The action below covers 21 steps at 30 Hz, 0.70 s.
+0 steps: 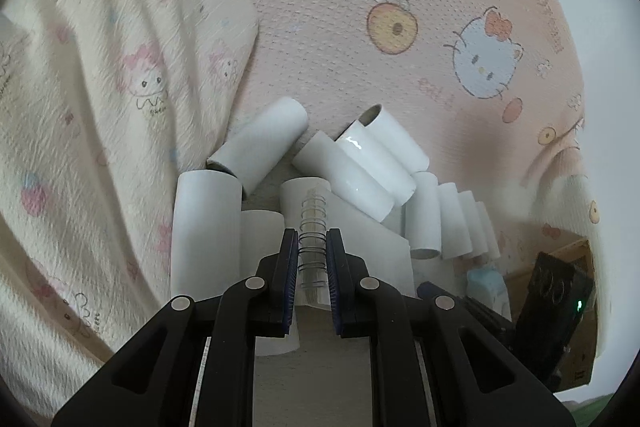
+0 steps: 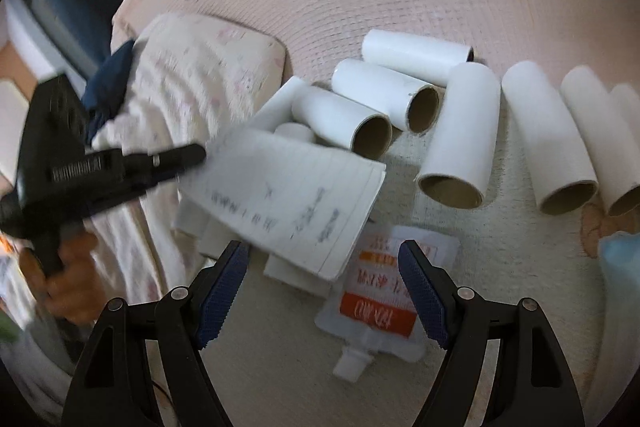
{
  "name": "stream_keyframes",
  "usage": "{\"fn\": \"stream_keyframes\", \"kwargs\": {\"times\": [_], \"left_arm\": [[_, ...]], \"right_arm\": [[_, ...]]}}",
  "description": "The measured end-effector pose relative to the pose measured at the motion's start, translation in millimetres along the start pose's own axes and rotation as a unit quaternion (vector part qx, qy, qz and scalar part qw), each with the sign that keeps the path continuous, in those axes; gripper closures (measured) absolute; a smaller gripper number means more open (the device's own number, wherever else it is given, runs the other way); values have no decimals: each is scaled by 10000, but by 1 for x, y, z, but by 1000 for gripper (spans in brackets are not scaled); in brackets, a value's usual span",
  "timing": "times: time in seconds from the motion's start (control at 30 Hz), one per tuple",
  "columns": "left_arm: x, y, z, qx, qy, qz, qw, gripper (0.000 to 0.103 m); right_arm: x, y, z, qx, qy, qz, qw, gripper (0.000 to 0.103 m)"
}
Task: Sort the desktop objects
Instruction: 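Lift the notepad up off the tubes with the left gripper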
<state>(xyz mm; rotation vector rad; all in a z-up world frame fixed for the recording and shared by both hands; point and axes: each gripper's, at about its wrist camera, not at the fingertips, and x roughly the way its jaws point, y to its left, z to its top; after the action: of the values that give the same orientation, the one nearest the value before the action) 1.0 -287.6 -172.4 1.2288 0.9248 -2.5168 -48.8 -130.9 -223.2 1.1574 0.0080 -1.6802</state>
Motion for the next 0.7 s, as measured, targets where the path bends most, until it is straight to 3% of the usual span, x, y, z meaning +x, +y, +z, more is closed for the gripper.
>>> {"fn": "stream_keyframes", "kwargs": {"times": [0.3,0.37,0.43,0.57,0.63,0.7], "left_arm": [[7,2,-1,110,53,165,9998,87],[11,6,-1,62,106,221,9997,88],[13,10,-2,-34,154,187,9997,98],[16,10,-1,-63,331,-206,9992,98],[22,6,-2,1,515,-67,9987,98],[20,7,-1,-97,410,-126,9990,92]], "right_arm": [[25,-13,21,950,363,540,9934,30],[29,-16,25,1030,419,533,9924,39],[34,-21,27,1166,544,543,9902,52],[38,-18,27,1087,614,627,9902,60],[36,-14,28,933,576,560,9924,62],[37,-11,29,815,558,448,9941,62]]}}
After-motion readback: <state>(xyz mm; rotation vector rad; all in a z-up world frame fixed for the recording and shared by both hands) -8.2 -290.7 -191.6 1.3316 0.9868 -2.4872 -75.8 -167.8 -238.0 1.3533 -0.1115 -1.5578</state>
